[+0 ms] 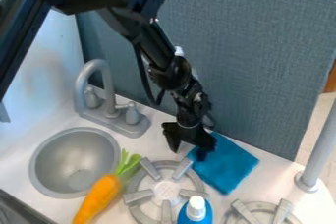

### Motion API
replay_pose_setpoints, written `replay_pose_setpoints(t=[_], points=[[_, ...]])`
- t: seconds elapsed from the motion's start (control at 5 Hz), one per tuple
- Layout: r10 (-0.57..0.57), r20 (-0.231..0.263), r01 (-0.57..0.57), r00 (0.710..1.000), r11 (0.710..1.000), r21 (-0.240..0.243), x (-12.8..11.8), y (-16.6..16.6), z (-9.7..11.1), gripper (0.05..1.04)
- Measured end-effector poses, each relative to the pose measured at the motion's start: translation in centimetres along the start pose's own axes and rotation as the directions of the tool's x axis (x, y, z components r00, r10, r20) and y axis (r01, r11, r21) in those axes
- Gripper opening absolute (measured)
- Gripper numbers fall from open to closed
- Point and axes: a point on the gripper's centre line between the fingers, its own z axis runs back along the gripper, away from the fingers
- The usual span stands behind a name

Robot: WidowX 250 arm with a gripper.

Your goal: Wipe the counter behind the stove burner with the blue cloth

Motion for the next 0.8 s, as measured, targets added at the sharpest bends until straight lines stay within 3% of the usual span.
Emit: replay_pose_setpoints(t=[0.4,0.8], points=[[0.043,0.032,-0.045,0.999,0.996,0.076,1.5,1.7,-0.6,1.001],[0.157,0.075,-0.168,0.985,0.97,0.174,3.4,6.4,-0.8,1.001]])
